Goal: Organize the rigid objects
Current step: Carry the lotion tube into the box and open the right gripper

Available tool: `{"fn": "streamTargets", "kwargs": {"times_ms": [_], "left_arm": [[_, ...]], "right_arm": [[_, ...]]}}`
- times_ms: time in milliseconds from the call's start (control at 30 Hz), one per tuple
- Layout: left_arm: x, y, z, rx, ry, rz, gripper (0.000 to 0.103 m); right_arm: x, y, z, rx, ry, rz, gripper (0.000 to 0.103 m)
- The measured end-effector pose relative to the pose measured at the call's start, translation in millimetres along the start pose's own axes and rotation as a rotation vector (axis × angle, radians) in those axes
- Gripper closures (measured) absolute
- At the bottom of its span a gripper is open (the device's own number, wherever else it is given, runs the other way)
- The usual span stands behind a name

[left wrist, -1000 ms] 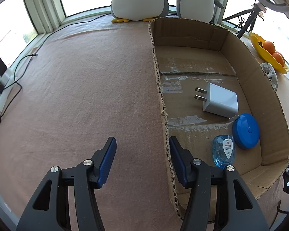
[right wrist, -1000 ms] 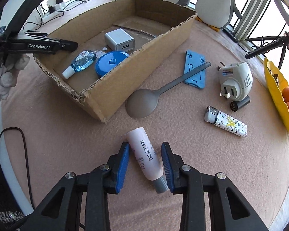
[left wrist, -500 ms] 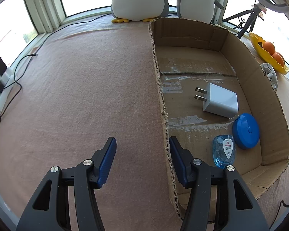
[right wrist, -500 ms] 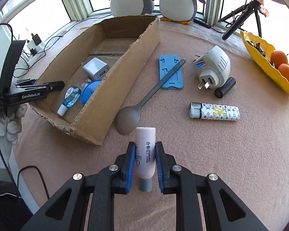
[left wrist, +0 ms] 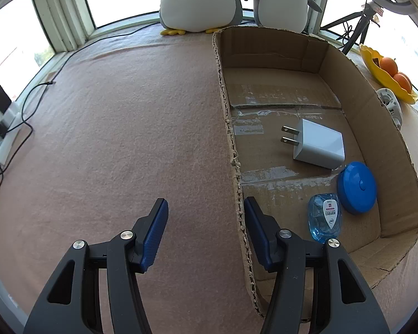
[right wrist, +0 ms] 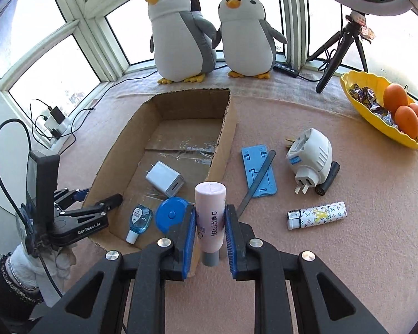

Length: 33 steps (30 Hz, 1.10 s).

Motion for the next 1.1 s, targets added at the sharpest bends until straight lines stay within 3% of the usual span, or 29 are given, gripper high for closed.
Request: {"fn": "streamTargets", "kwargs": {"times_ms": [300, 933, 967, 1000, 1067, 1100], "left_arm": [[-3.2, -1.2, 0.6, -0.004, 0.012, 0.017, 0.047], [-2.4, -1.0, 1.1, -0.005, 0.007, 0.012, 0.047], [-2.5, -0.9, 1.2, -0.005, 0.006, 0.011, 0.047], [-2.3, -0.8, 1.1, -0.004, 0.006, 0.01, 0.047], [-2.5, -0.8, 1.0, -0.004, 0.006, 0.009, 0.047], [-2.6, -0.8, 1.1, -0.004, 0.006, 0.009, 0.047]], "right_arm": [[-25.5, -26.2, -24.5, -0.01, 0.02, -0.002, 0.085], [-33.5, -49.3, -31.3, -0.05, 0.035, -0.018, 0.084], [-32.9, -47.9, -31.7, -0.044, 0.033, -0.014, 0.08], [-31.9, -46.5, -32.0, -0.039, 0.028, -0.011, 0.063], [-29.0, -41.3, -34.3, -0.014, 0.016, -0.006, 0.041], [-27.6, -38.7, -35.2, -0.004, 0.011, -0.003, 0.038]]}}
Point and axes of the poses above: each gripper's, at about its wrist camera, not at the fingertips, and y roughly against the way its jaws point, x to its right, z to its underside, the point moved 5 cm from there along -y, roughly the way its jaws point, and after that the axes turned 3 degrees about -y, right-handed, at the moved point
